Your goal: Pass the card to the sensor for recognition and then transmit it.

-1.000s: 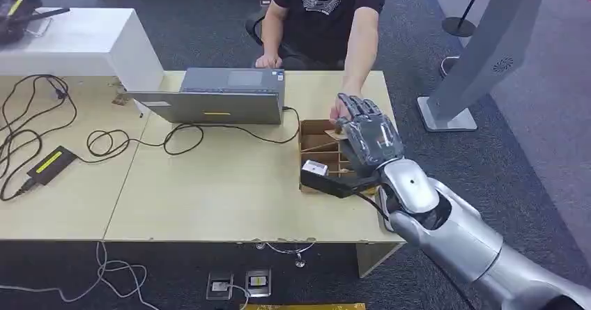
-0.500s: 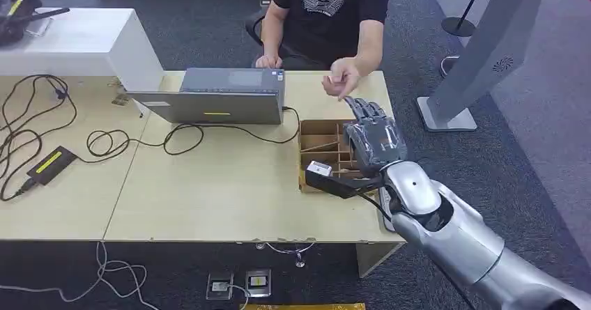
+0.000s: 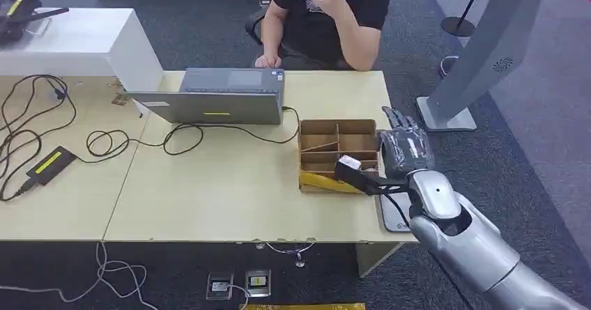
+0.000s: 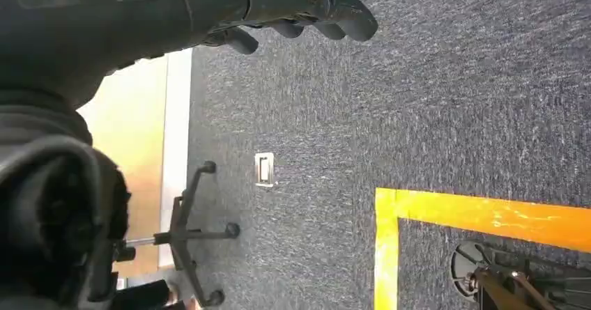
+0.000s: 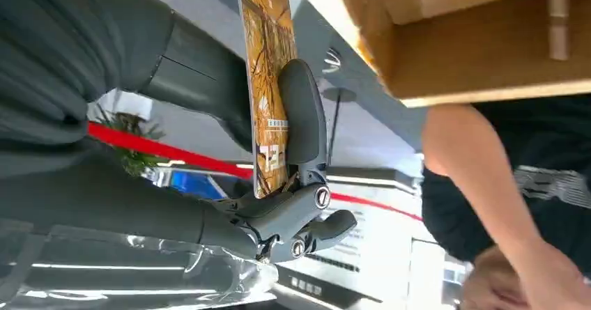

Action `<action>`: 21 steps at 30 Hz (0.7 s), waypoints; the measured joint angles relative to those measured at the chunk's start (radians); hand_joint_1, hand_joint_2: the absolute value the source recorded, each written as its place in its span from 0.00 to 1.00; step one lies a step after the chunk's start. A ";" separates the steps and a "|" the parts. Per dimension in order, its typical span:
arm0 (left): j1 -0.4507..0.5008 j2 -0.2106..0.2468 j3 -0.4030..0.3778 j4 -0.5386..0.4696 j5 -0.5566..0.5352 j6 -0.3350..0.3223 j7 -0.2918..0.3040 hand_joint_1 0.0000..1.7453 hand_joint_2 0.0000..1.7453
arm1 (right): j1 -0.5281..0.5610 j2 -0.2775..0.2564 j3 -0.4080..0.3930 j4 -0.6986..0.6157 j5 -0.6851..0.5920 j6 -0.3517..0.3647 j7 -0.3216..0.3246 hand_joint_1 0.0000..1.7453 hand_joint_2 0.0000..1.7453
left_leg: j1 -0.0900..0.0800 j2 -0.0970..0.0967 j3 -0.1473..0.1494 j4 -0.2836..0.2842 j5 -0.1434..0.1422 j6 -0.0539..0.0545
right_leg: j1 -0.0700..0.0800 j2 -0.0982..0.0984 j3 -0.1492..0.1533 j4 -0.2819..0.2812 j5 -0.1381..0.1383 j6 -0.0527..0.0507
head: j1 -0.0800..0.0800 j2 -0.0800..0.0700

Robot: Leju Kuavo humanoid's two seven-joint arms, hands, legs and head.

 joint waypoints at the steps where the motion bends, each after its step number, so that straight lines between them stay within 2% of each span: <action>1: 0.000 0.000 0.000 0.000 0.000 0.000 0.000 0.00 0.00 | 0.006 -0.004 -0.007 0.005 -0.002 -0.003 0.001 1.00 1.00 | 0.000 0.000 0.000 0.000 0.000 0.000 | 0.000 0.000 0.000 0.000 0.000 0.000 | 0.000 0.000; 13: 0.000 0.000 0.000 0.000 -0.003 0.005 -0.009 0.00 0.00 | 0.046 -0.032 -0.049 0.055 -0.044 -0.028 0.007 1.00 1.00 | 0.000 0.001 0.000 0.000 0.000 0.000 | 0.000 0.000 0.000 0.000 0.000 0.000 | 0.000 0.000; 21: 0.000 0.000 0.000 0.000 0.000 0.017 -0.003 0.00 0.00 | 0.086 -0.034 -0.047 0.085 -0.093 -0.093 -0.003 1.00 1.00 | 0.000 0.000 0.000 0.000 0.000 0.000 | 0.000 0.000 0.000 0.000 0.000 0.000 | 0.000 0.000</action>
